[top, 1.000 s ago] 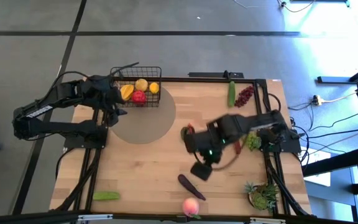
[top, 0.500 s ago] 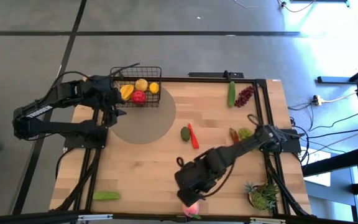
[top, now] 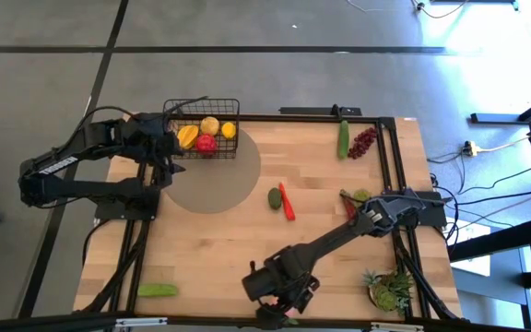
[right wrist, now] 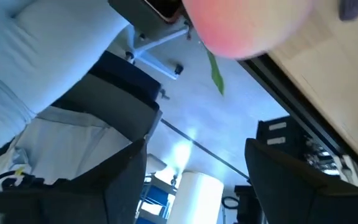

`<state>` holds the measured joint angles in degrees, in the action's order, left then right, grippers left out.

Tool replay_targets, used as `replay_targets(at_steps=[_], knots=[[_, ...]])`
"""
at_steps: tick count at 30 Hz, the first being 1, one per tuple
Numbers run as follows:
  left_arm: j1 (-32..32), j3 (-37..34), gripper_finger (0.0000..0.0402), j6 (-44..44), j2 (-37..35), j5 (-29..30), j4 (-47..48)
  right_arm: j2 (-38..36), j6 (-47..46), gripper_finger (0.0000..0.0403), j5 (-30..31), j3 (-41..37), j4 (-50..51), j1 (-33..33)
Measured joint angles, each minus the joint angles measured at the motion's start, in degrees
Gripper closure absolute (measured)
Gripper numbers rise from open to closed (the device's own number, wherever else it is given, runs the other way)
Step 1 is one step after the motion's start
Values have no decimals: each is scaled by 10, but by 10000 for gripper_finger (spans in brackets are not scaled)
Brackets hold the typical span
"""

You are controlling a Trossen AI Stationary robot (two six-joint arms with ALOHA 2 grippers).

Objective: Build produce basket
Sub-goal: Put the pink peach into the black wire basket

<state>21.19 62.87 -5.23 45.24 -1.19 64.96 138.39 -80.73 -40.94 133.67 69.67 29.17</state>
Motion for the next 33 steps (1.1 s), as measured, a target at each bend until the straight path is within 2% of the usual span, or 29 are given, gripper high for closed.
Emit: replay_targets(at_steps=[10, 22, 33], knots=[[0, 0, 177, 0, 0, 0, 1, 33, -1, 141, 3, 0, -8, 2], [0, 0, 177, 0, 0, 0, 1, 35, -3, 141, 44, 0, -6, 6], [0, 0, 177, 0, 0, 0, 1, 35, -4, 141, 44, 0, -7, 23]])
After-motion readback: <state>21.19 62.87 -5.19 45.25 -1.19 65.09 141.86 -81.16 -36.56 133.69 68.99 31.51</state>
